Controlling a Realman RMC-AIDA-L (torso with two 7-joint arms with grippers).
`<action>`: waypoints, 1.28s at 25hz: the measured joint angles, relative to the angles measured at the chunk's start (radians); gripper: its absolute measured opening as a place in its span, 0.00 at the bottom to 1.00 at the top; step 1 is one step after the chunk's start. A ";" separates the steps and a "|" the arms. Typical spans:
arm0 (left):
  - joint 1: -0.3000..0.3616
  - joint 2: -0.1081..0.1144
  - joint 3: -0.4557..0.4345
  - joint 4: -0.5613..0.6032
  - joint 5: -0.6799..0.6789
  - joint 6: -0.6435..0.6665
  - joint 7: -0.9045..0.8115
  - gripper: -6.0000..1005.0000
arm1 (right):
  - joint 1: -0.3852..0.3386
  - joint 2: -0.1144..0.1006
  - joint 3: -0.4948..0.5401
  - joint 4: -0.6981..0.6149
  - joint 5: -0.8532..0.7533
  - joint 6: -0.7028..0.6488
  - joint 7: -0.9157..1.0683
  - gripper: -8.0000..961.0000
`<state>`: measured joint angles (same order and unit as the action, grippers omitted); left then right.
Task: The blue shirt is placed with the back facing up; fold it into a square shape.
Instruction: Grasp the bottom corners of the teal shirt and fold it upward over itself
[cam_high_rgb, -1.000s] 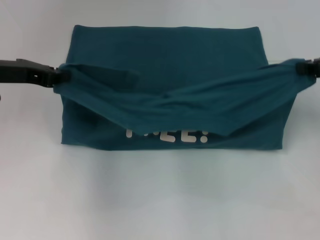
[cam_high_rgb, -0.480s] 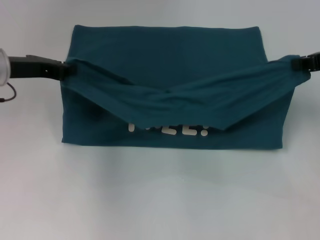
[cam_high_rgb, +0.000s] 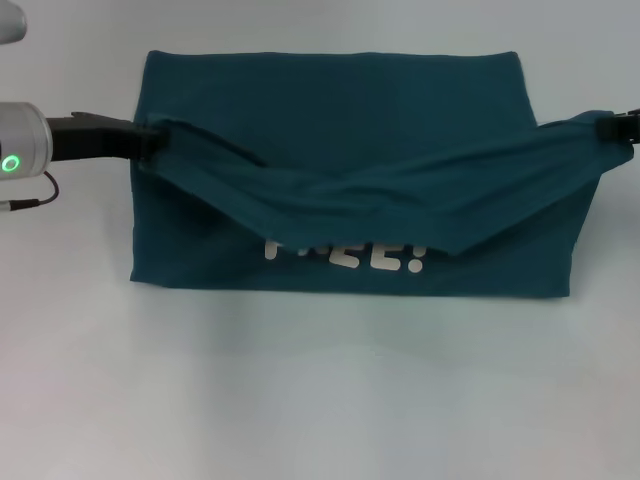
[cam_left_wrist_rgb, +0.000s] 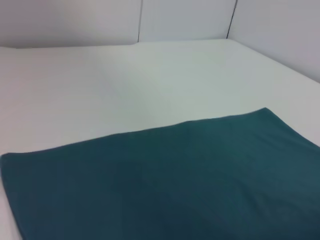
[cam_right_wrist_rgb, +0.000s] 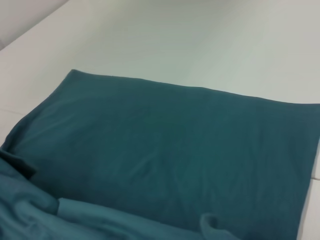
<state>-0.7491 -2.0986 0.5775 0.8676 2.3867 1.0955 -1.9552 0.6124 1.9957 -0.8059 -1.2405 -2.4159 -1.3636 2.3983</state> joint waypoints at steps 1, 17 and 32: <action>0.001 0.000 0.000 -0.002 -0.005 -0.006 0.002 0.06 | -0.001 0.000 0.001 0.002 0.000 0.003 -0.001 0.09; -0.006 0.001 0.002 -0.112 -0.089 -0.130 0.115 0.07 | -0.006 -0.014 0.005 0.052 0.000 0.056 -0.018 0.10; 0.005 -0.004 0.002 -0.181 -0.181 -0.183 0.238 0.16 | -0.003 -0.010 0.013 0.082 0.000 0.126 -0.026 0.10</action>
<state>-0.7443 -2.1025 0.5790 0.6869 2.2058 0.9126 -1.7170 0.6091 1.9852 -0.7930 -1.1581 -2.4155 -1.2376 2.3722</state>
